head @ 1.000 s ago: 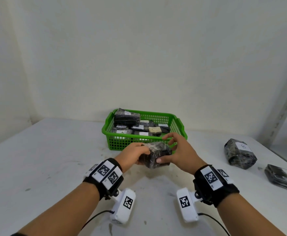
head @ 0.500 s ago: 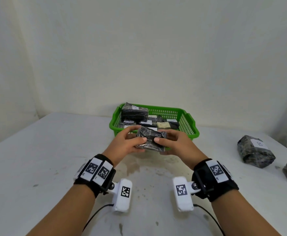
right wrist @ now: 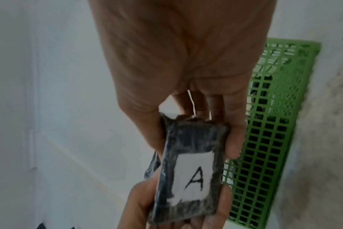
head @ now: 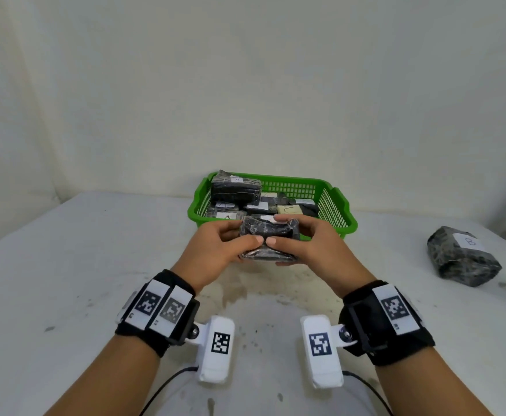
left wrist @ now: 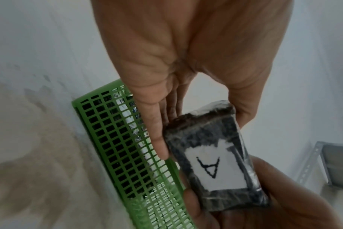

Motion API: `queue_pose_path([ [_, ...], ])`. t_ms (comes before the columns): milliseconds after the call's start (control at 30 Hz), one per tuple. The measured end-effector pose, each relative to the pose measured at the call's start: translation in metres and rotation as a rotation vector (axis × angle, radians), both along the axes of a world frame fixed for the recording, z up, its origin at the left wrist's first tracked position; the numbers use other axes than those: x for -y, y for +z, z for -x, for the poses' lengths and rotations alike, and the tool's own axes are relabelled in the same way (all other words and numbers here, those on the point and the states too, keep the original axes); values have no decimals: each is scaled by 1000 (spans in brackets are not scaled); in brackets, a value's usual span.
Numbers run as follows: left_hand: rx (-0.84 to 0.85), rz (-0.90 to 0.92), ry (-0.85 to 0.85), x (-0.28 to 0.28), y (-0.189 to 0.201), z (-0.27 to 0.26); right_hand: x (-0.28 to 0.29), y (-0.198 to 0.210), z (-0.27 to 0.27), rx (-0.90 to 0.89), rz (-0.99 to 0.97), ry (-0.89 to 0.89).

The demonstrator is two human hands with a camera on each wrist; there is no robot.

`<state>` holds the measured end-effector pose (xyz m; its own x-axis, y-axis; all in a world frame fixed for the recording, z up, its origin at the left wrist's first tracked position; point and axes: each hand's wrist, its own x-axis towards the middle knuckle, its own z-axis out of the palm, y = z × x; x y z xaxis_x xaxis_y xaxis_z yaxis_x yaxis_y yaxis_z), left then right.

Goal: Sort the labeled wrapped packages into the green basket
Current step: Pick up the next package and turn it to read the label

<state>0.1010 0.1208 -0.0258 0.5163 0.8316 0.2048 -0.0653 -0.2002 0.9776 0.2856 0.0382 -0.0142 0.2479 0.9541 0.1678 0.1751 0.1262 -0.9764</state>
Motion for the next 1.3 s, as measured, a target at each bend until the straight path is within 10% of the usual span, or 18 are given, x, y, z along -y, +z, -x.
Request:
queue_pose_path([
  [900, -83, -140, -29, 19, 14, 12, 15, -1, -4, 112, -49, 24],
  [1300, -77, -238, -88, 18, 14, 18, 17, 1, 4, -197, 41, 101],
])
